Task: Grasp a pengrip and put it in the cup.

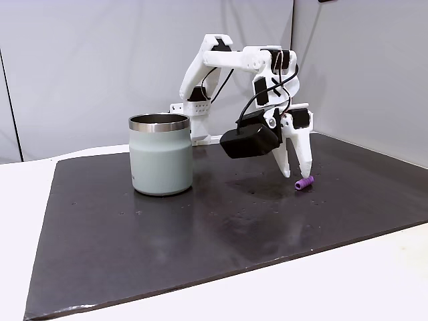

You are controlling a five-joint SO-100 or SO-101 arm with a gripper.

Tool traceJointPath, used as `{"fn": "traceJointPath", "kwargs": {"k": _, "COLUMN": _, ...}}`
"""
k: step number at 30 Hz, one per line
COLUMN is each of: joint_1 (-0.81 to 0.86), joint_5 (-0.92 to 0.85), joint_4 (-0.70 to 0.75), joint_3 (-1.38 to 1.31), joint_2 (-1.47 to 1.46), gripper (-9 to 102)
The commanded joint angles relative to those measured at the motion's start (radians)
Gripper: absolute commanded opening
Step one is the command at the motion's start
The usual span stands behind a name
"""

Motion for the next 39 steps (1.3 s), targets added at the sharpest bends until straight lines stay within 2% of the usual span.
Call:
{"fn": "traceJointPath", "kwargs": {"k": 1, "joint_1": -0.009, "joint_5": -0.014, "joint_4": -0.034, "joint_3": -0.089, "joint_2": -0.005, "gripper": 22}}
{"fn": "traceJointPath", "kwargs": {"k": 19, "joint_1": -0.066, "joint_5": -0.081, "joint_4": -0.028, "joint_3": -0.115, "joint_2": -0.109, "gripper": 22}}
{"fn": "traceJointPath", "kwargs": {"k": 24, "joint_1": -0.08, "joint_5": -0.1, "joint_4": -0.023, "joint_3": -0.127, "joint_2": -0.127, "gripper": 17}}
{"fn": "traceJointPath", "kwargs": {"k": 30, "joint_1": -0.08, "joint_5": -0.069, "joint_4": -0.011, "joint_3": -0.135, "joint_2": -0.133, "gripper": 0}}
{"fn": "traceJointPath", "kwargs": {"k": 39, "joint_1": -0.057, "joint_5": -0.008, "joint_4": 0.029, "joint_3": -0.167, "joint_2": -0.087, "gripper": 0}}
